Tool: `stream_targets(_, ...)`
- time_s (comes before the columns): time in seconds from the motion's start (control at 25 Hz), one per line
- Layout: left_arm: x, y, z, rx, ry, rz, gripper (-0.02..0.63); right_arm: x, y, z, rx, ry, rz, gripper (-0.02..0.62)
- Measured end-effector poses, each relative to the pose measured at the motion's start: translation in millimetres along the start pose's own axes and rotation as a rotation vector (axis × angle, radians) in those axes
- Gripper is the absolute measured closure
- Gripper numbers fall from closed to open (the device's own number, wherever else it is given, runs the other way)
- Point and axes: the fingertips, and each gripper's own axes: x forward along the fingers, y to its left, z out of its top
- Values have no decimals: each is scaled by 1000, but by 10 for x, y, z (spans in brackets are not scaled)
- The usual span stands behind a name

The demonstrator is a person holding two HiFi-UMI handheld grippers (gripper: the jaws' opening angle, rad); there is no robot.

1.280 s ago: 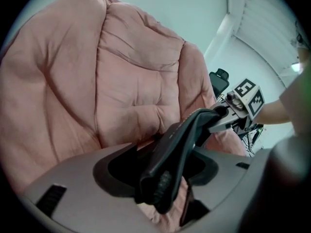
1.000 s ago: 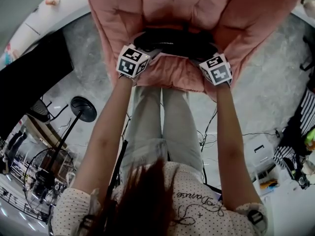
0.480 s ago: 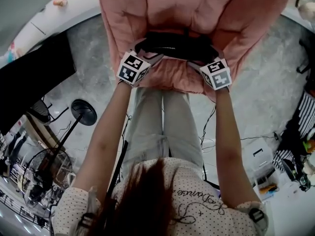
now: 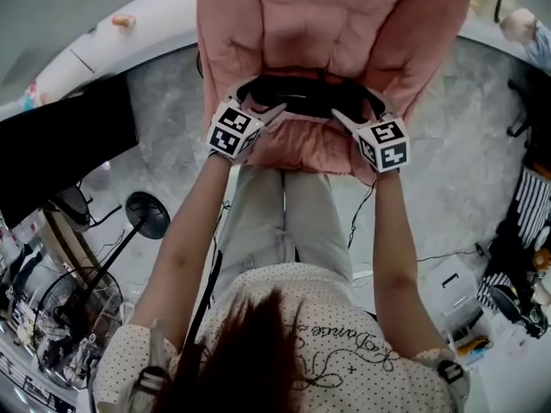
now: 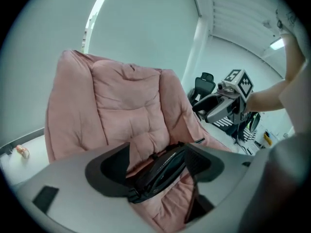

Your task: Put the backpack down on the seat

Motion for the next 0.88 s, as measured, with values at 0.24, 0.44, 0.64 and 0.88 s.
stream_targets(0.24,-445,-92,297,11,-109,39,324,-387,184,441,-33,-135,-103,395)
stream_targets(0.44,-785,-259,603,35,-222,20,531,-686,401,740,-72,-214,-149,494)
stream_targets(0.64,-1029,-382,1054,63,-322,11,591,-996,491,1014,-56,-295,-156,566)
stream_targets(0.88,-1386,-566,1601,99,-421,-17,600,-1423,654,1442,-95,-396,-177,584)
